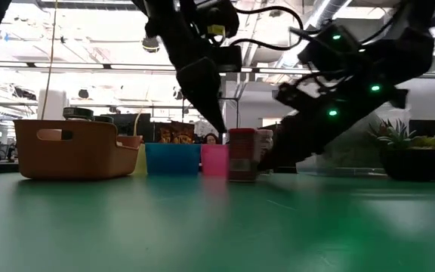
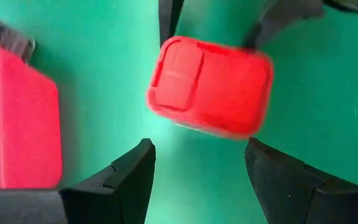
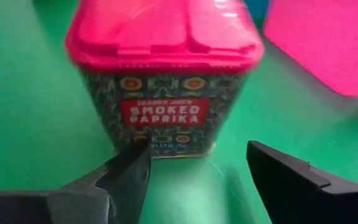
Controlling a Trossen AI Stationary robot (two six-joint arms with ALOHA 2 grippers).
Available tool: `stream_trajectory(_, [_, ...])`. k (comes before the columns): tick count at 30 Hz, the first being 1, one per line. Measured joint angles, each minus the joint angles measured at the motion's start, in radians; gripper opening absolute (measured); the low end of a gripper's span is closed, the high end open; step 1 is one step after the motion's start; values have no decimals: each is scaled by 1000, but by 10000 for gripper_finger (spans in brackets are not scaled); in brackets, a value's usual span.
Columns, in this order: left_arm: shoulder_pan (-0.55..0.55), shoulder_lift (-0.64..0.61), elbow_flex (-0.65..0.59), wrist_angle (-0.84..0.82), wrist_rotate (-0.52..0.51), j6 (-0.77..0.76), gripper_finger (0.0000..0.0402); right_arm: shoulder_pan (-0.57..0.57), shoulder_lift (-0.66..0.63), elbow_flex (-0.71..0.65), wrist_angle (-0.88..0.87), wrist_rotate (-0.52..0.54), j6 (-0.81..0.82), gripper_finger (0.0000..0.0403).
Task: Sort spices by type
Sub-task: Put the red seasoning can into the green bin
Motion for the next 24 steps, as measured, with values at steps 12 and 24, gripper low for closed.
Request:
stream_trajectory(12, [-67,-93,0,-99,-95,-123,235,23,189,231,23,2,-30,292])
stream_trajectory(24, [-73,-85,-19,-117,-96,-263,262,62,114,248,-224,108,-1,292])
